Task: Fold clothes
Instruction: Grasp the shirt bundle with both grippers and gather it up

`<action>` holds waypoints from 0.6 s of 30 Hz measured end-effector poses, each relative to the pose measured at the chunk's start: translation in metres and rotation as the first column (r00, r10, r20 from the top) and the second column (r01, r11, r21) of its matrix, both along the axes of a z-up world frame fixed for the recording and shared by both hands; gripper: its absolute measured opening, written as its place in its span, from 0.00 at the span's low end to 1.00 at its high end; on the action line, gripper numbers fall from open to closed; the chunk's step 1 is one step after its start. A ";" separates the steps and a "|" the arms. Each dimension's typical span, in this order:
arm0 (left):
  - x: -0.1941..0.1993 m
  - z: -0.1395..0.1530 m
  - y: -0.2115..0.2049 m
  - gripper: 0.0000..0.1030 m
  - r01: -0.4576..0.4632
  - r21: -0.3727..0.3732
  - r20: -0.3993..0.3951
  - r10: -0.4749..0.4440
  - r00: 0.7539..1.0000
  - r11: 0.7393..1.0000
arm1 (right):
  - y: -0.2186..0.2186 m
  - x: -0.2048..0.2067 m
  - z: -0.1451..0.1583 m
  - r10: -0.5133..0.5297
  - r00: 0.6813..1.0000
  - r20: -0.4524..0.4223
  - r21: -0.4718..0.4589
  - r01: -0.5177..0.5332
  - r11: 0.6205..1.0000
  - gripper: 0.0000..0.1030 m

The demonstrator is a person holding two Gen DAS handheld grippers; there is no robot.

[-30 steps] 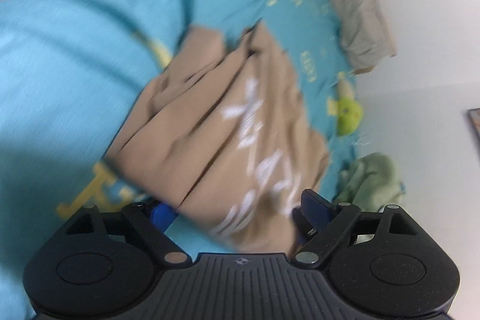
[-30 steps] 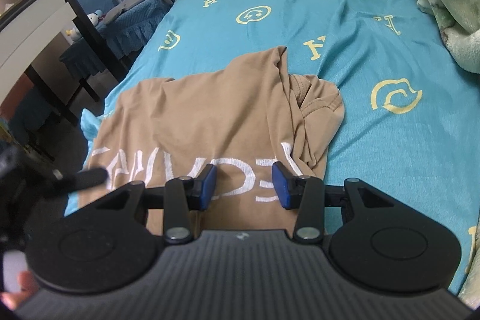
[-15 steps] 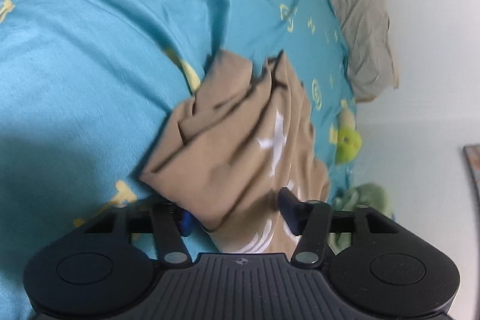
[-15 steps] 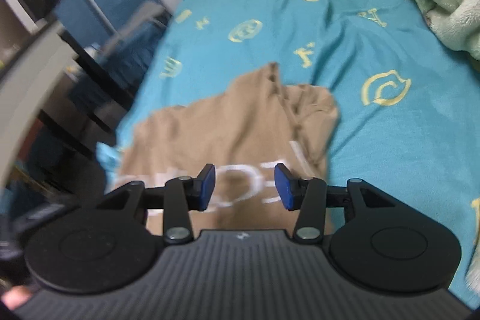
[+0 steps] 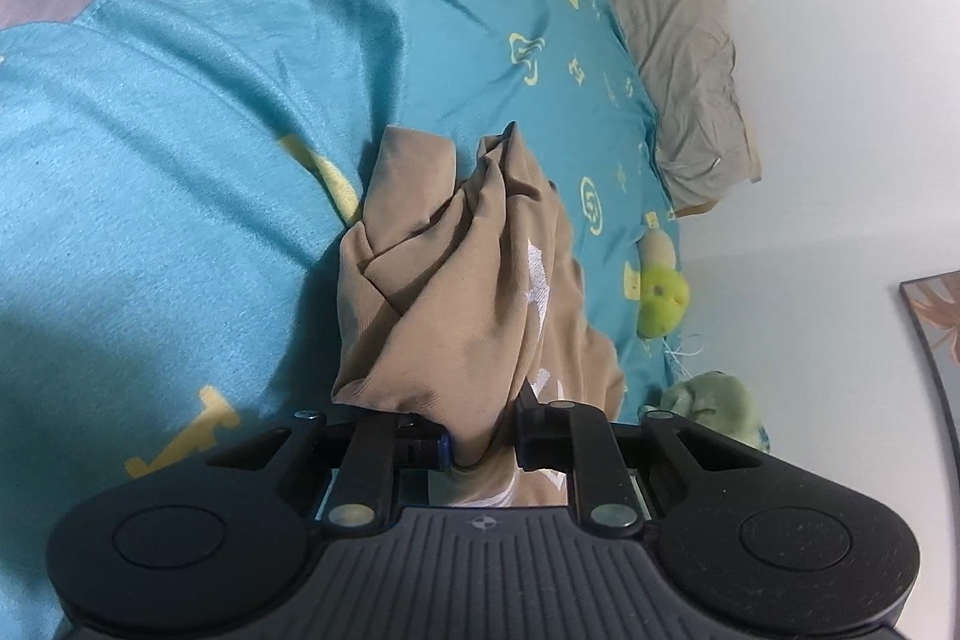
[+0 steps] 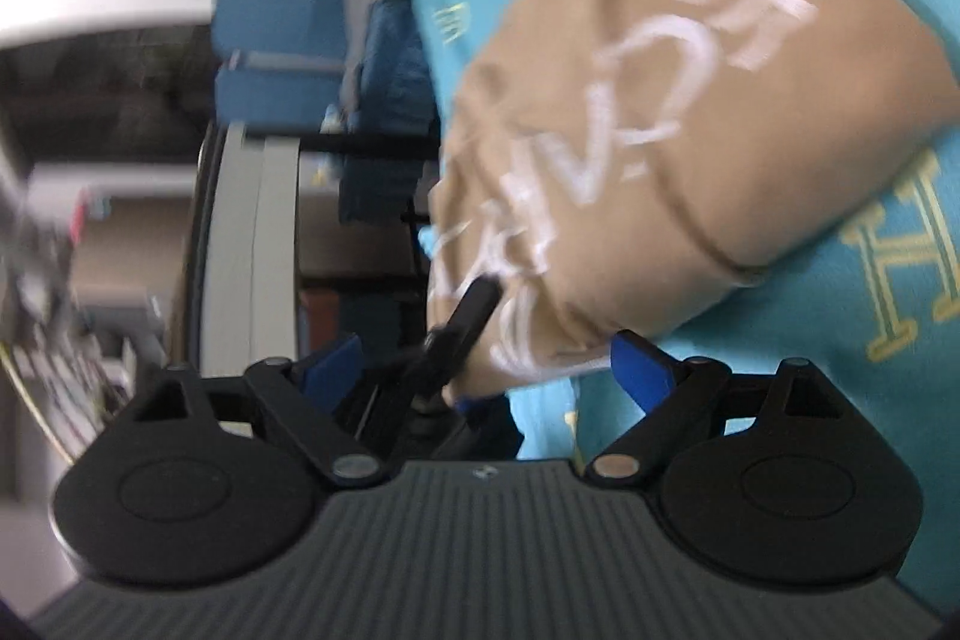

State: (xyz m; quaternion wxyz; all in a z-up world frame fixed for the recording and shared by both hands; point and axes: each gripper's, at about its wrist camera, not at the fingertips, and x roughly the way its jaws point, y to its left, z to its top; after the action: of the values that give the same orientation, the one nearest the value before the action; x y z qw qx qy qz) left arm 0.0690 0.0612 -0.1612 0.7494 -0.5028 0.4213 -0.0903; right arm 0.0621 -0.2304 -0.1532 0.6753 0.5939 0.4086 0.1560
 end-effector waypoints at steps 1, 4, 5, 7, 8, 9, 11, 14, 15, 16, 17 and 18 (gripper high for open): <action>-0.001 0.000 0.001 0.18 0.001 0.000 0.000 -0.001 1.000 1.000 | -0.003 0.000 -0.005 -0.019 1.000 -0.014 0.033 0.020 0.999 0.89; -0.003 0.000 0.002 0.17 -0.002 -0.003 0.008 0.002 1.000 1.000 | -0.004 -0.004 -0.007 -0.037 0.999 -0.025 0.070 0.039 0.997 0.89; -0.004 0.001 0.003 0.17 -0.004 -0.006 0.014 0.004 1.000 1.000 | -0.002 -0.007 -0.006 -0.031 0.999 -0.029 0.078 0.033 0.996 0.89; -0.005 0.002 0.004 0.17 -0.007 -0.011 0.024 0.008 1.000 1.000 | 0.004 -0.014 -0.006 -0.019 0.999 -0.037 0.095 0.022 0.995 0.91; -0.006 0.003 0.005 0.17 -0.008 -0.013 0.027 0.009 1.000 1.000 | 0.007 -0.013 -0.006 -0.001 0.999 -0.038 0.085 0.004 0.996 0.91; -0.007 0.003 0.005 0.17 -0.009 -0.015 0.031 0.010 0.999 1.000 | 0.010 -0.010 -0.007 0.019 0.999 -0.040 0.074 -0.016 0.997 0.91; -0.007 0.004 0.004 0.17 -0.011 -0.018 0.035 0.011 0.999 1.000 | 0.004 -0.007 -0.012 -0.030 0.998 -0.062 0.055 0.034 0.998 0.91; -0.008 0.004 0.006 0.16 -0.016 -0.029 0.038 0.017 0.999 0.999 | -0.008 -0.005 -0.018 -0.123 0.988 -0.090 0.023 0.126 0.992 0.91; -0.009 0.004 0.006 0.16 -0.018 -0.033 0.040 0.019 0.999 0.999 | -0.014 -0.008 -0.018 -0.170 0.981 -0.094 0.010 0.171 0.985 0.90; -0.009 0.005 0.006 0.16 -0.019 -0.034 0.042 0.020 0.999 0.999 | -0.020 -0.012 -0.017 -0.215 0.972 -0.093 -0.007 0.216 0.976 0.90; -0.009 0.005 0.006 0.16 -0.019 -0.033 0.044 0.020 0.999 0.999 | -0.024 -0.015 -0.016 -0.251 0.964 -0.090 -0.030 0.249 0.968 0.89; -0.009 0.006 0.006 0.15 -0.018 -0.033 0.047 0.020 0.999 0.999 | -0.028 -0.019 -0.015 -0.284 0.955 -0.086 -0.053 0.281 0.958 0.79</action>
State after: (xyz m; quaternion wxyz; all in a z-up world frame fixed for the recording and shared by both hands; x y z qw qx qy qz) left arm 0.0600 0.0674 -0.1554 0.7515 -0.5168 0.3972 -0.1019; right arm 0.0431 -0.2581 -0.1686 0.6827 0.6391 0.3535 0.0219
